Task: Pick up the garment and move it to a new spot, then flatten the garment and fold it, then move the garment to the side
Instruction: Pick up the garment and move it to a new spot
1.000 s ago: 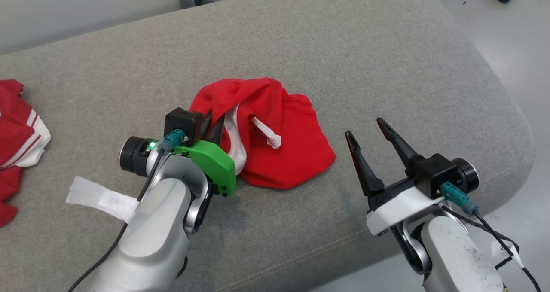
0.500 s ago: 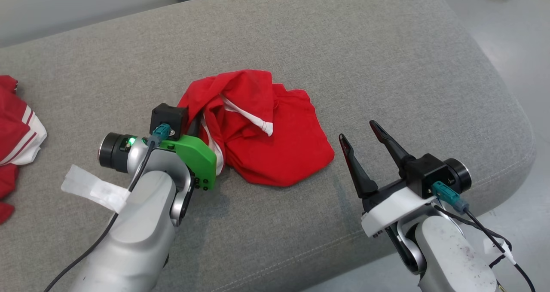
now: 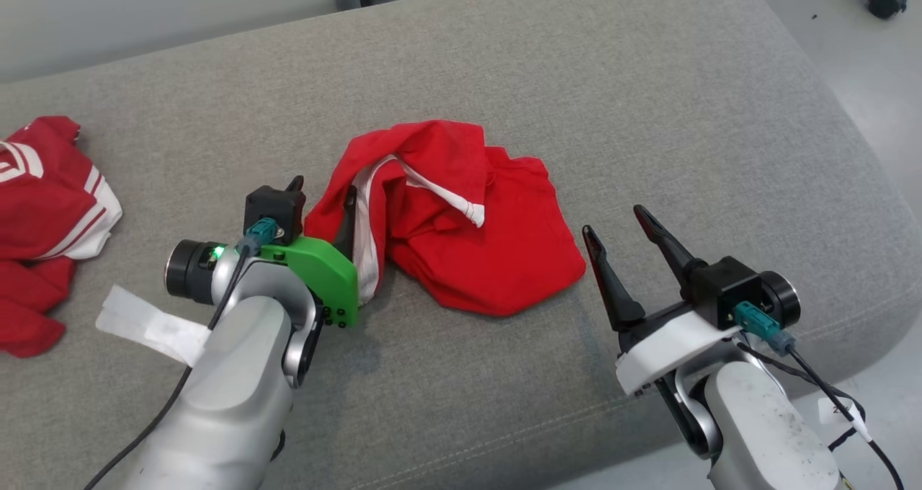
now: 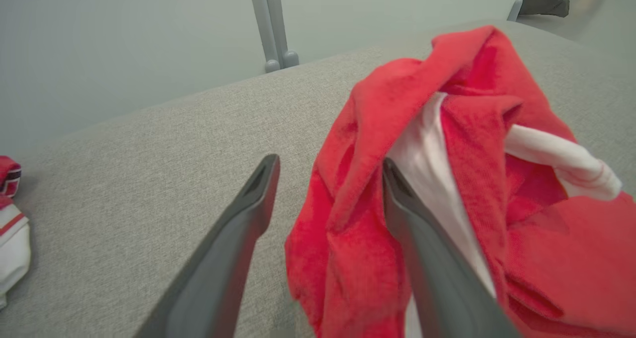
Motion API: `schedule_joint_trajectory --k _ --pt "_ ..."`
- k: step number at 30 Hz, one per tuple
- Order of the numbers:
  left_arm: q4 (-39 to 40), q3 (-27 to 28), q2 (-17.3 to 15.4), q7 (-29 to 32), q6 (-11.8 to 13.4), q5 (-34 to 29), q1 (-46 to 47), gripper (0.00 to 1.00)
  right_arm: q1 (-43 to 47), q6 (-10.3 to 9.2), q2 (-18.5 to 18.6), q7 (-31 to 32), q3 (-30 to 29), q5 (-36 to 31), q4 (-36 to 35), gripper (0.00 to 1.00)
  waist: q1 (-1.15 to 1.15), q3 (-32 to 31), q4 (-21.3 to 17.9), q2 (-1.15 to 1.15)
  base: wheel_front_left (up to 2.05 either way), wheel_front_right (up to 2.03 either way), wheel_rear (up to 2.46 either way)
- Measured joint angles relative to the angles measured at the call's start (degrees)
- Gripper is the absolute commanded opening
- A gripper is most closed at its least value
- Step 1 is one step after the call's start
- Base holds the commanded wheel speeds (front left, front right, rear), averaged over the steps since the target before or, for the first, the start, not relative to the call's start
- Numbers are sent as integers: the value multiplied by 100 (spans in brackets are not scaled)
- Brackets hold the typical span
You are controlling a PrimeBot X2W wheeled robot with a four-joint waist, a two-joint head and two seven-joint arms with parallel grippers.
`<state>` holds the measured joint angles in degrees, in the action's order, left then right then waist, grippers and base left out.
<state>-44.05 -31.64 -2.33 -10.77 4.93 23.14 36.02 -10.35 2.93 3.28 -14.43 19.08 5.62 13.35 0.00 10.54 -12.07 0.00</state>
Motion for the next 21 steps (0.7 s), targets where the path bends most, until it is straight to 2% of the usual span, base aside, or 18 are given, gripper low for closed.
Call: schedule_joint_trajectory --k 6,16,21 --pt "-11 143 16 -148 -90 205 -131 100 15 -31 2 0 -90 5 44 100 0 -106 233 0 0 0 0" --pt "180 413 23 -298 -299 856 -955 100 91 -42 64 0 -168 38 198 100 0 -334 710 0 0 0 0" --pt "424 282 22 -316 -428 1132 -1298 100 143 58 97 0 -116 67 488 100 0 -394 960 0 0 0 0"
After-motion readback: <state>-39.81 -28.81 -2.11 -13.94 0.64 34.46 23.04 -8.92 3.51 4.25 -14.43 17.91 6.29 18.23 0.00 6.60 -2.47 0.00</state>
